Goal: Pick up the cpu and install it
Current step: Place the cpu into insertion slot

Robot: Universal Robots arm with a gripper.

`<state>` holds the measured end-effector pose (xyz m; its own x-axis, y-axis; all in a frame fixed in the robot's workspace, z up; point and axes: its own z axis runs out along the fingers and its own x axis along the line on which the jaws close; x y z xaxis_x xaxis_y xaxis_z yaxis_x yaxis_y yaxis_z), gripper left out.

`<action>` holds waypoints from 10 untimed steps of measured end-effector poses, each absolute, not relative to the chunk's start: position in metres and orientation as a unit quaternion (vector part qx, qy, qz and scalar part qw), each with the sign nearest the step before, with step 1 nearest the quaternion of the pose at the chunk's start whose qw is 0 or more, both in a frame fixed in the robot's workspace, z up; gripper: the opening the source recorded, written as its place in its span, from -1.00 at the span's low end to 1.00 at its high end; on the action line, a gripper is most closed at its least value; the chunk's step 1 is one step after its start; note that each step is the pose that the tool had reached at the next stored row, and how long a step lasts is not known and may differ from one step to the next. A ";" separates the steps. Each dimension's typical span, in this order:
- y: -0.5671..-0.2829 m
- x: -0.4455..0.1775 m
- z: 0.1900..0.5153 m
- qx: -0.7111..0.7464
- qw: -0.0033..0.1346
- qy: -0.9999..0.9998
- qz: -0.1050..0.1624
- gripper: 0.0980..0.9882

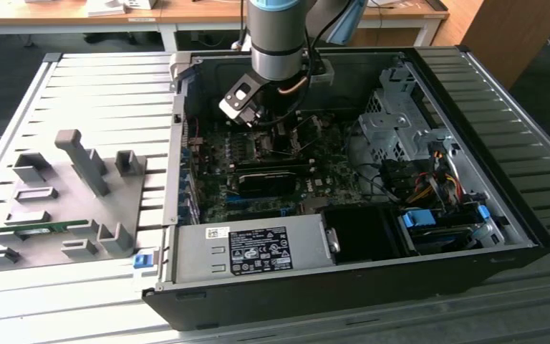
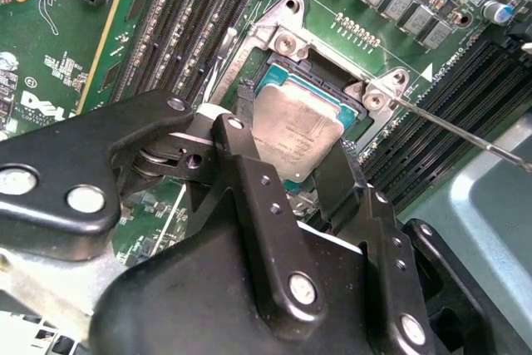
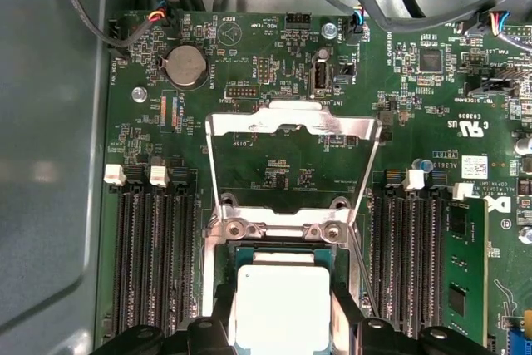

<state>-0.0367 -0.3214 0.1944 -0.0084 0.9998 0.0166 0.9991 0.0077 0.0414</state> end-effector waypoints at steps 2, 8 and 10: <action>-0.321 -0.037 0.194 0.704 0.009 0.710 0.020 -0.01; -0.321 -0.037 0.194 0.704 0.009 0.710 0.020 -0.01; -0.321 -0.037 0.194 0.704 0.009 0.710 0.020 -0.01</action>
